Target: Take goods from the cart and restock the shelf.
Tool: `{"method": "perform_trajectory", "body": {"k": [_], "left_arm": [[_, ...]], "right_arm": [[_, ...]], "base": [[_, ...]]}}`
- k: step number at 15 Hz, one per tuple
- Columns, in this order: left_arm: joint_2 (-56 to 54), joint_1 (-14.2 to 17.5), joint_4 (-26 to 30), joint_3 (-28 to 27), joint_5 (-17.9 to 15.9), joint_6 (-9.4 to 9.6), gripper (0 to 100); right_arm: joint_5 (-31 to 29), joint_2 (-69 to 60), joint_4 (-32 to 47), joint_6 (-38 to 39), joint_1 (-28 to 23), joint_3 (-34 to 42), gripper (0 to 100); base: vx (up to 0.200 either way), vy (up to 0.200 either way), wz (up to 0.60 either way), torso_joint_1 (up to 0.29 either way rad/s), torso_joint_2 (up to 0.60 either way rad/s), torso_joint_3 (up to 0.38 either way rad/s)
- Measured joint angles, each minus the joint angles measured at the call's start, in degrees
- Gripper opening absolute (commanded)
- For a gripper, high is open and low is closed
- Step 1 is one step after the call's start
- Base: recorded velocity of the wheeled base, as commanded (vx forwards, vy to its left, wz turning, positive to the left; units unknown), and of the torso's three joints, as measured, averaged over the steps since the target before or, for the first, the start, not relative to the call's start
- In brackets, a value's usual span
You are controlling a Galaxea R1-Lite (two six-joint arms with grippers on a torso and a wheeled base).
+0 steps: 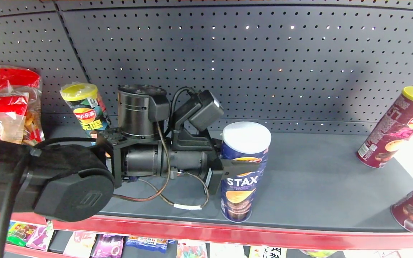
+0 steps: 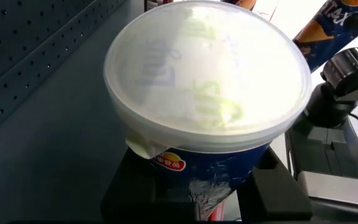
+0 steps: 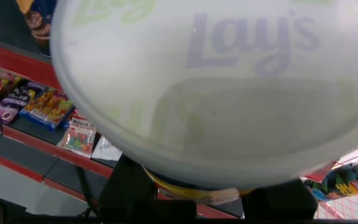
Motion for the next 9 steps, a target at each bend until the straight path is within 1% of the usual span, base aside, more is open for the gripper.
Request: {"method": "perform_trajectory", "body": {"k": [4,7,9], "left_arm": [[0.0,0.1,-0.9,0.2,0.0,0.22,0],[0.0,0.0,-0.8,0.5,-0.9,1.65,0],[0.0,-0.1,-0.8,0.8,-1.0,2.28,0]], "right_arm": [[0.0,0.0,0.0,0.0,0.0,-0.1,0],[0.0,0.0,-0.1,0.0,0.0,-0.2,0],[0.0,0.0,-0.1,0.0,0.0,-0.3,0]], "base": [[0.000,0.000,0.00,0.000,0.00,0.000],[0.000,0.000,0.00,0.000,0.00,0.000],[0.000,0.000,0.00,0.000,0.00,0.000]]}}
